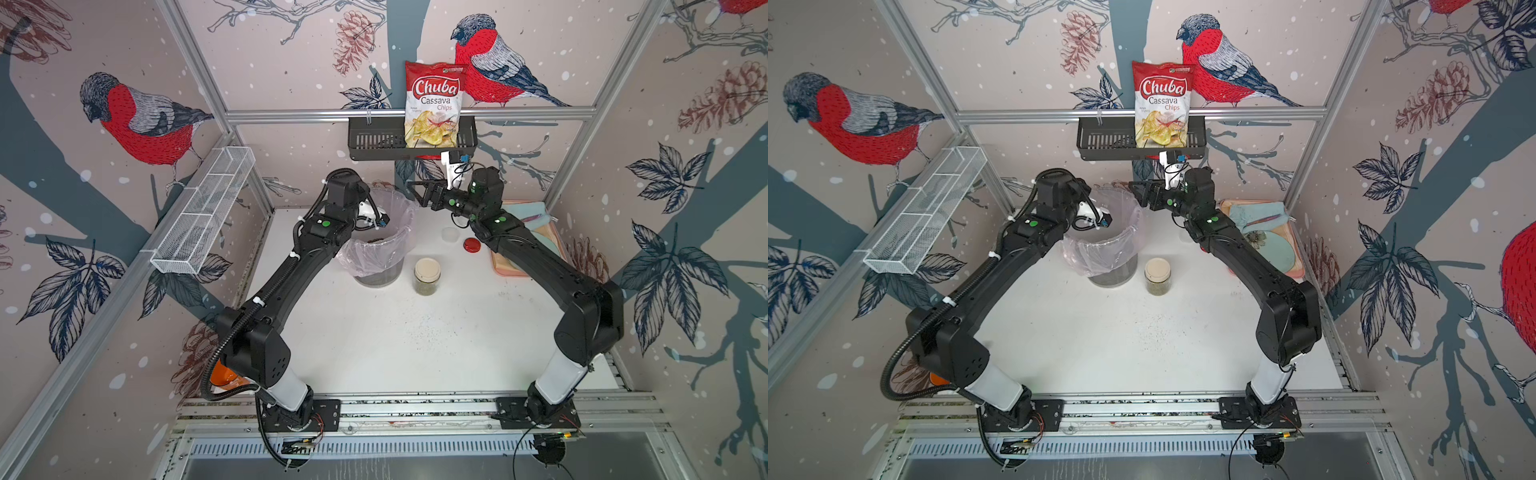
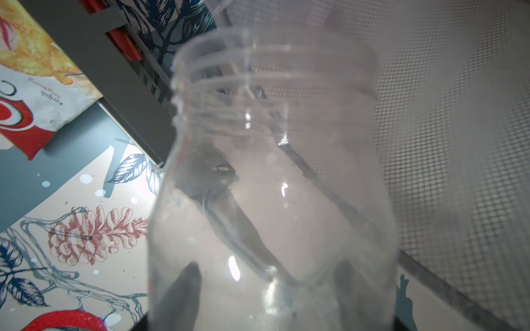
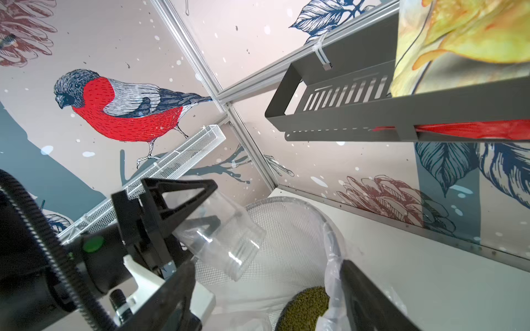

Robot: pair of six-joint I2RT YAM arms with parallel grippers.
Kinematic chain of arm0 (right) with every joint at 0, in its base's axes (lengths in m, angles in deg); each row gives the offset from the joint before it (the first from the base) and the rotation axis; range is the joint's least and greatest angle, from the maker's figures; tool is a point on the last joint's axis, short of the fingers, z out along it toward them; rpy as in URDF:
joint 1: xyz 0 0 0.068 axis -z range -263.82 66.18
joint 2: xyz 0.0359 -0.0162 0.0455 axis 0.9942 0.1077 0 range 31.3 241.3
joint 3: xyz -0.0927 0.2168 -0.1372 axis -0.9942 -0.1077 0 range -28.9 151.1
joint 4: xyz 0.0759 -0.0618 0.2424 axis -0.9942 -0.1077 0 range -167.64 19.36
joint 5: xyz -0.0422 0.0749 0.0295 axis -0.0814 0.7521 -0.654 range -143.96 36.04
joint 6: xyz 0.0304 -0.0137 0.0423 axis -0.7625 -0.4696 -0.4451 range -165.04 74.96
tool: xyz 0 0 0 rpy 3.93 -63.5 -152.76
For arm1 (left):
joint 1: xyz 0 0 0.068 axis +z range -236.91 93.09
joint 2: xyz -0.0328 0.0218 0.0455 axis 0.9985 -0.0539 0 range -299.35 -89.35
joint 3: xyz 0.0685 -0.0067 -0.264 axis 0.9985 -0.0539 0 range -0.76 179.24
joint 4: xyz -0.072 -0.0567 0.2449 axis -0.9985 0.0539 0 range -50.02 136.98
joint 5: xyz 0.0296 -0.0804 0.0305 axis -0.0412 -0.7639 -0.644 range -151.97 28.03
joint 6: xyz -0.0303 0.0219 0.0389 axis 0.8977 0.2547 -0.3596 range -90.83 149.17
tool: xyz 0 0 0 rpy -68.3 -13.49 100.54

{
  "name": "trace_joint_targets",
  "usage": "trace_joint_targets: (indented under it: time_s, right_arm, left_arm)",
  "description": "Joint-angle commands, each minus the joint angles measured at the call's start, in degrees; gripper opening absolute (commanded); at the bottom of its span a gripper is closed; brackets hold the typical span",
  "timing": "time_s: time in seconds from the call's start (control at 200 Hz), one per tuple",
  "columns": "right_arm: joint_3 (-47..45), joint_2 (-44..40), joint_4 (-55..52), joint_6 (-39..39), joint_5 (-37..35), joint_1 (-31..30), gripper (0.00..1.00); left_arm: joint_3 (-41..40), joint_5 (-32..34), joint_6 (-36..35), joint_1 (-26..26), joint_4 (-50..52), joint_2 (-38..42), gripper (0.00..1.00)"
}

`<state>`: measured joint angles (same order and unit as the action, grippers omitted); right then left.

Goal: Empty moldy mung beans from jars
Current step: Pour the moldy mung beans from the jar into the trash bin, then place the jar at the center of the board.

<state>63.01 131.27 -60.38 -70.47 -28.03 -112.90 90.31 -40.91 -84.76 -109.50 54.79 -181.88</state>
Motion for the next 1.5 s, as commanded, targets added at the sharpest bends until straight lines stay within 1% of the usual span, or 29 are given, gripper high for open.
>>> trace_joint_targets:
  time_s: [0.0, 0.08, 0.2, 0.255, 0.37, 0.435, 0.565, 0.64, 0.7, 0.815, 0.95, 1.101, 1.171, 1.201, 1.341, 1.496]
  right_arm:
    - [0.4, -0.4, 2.0, -1.0, -1.1, 0.3, 0.80]
    - [-0.6, -1.2, 2.1, -0.5, -3.0, 0.3, 0.79]
    - [0.6, -0.7, 0.1, -0.7, -4.4, 0.7, 0.79]
    - [0.8, -0.6, -0.3, -1.0, -4.6, 1.1, 0.80]
    - [0.6, -1.2, -1.6, -1.0, -7.9, 1.2, 0.80]
    - [0.8, -1.3, -2.3, -1.6, -9.3, 1.6, 0.80]
    - [1.3, -2.0, -5.0, -2.0, -11.7, 2.2, 0.80]
    - [1.9, -2.4, -8.5, -2.7, -16.9, 2.3, 0.80]
    - [1.8, -2.9, -10.1, -3.6, -19.5, 2.4, 0.80]
    - [-0.5, -4.8, -9.7, -4.5, -20.7, 2.8, 0.80]
    - [-2.4, -6.5, -9.3, -4.7, -21.4, 2.8, 0.81]
    - [-2.3, -7.2, -12.5, -4.4, -23.1, 2.8, 0.81]
    - [-2.6, -8.0, -13.5, -3.6, -24.5, 2.8, 0.83]
    - [-2.3, -8.4, -14.6, -3.4, -25.8, 2.7, 0.85]
    - [-0.3, -10.2, -20.1, -0.6, -30.1, 2.9, 0.84]
    - [-1.2, -13.0, -21.4, -0.6, -30.8, 2.8, 0.84]
  left_arm:
    - [1.3, -0.7, -4.0, 0.1, -1.8, -0.4, 0.62]
    - [1.9, -1.0, -4.3, -0.3, -2.5, -0.6, 0.62]
    - [-3.0, 0.0, -3.0, 0.4, -2.1, -0.3, 0.62]
    - [-2.1, 0.3, -2.5, 0.4, -2.7, -0.6, 0.61]
    - [2.9, -0.7, -2.8, -1.3, -3.5, -1.0, 0.61]
    - [3.1, -0.7, -2.9, -1.5, -3.2, -0.7, 0.61]
    - [1.6, -0.4, 1.3, -1.4, -0.8, 0.5, 0.63]
    - [0.0, -0.4, 3.0, -1.4, -2.2, 1.7, 0.62]
    - [-0.6, -0.1, 4.0, -1.4, -1.8, 2.5, 0.62]
    - [-2.6, -0.5, 6.5, -1.6, -1.5, 4.2, 0.62]
    - [-4.6, 0.8, 8.6, -2.0, -1.7, 5.4, 0.62]
    - [-4.4, 0.9, 13.0, -2.4, -1.5, 6.3, 0.62]
    - [-4.5, 0.7, 15.6, -2.8, -1.6, 6.9, 0.62]
    - [-4.6, 0.4, 16.9, -3.1, -1.6, 7.2, 0.62]
    - [-5.8, -1.2, 23.3, -4.4, -2.8, 9.2, 0.62]
    - [-5.3, -3.3, 31.0, -5.5, -2.6, 10.8, 0.61]
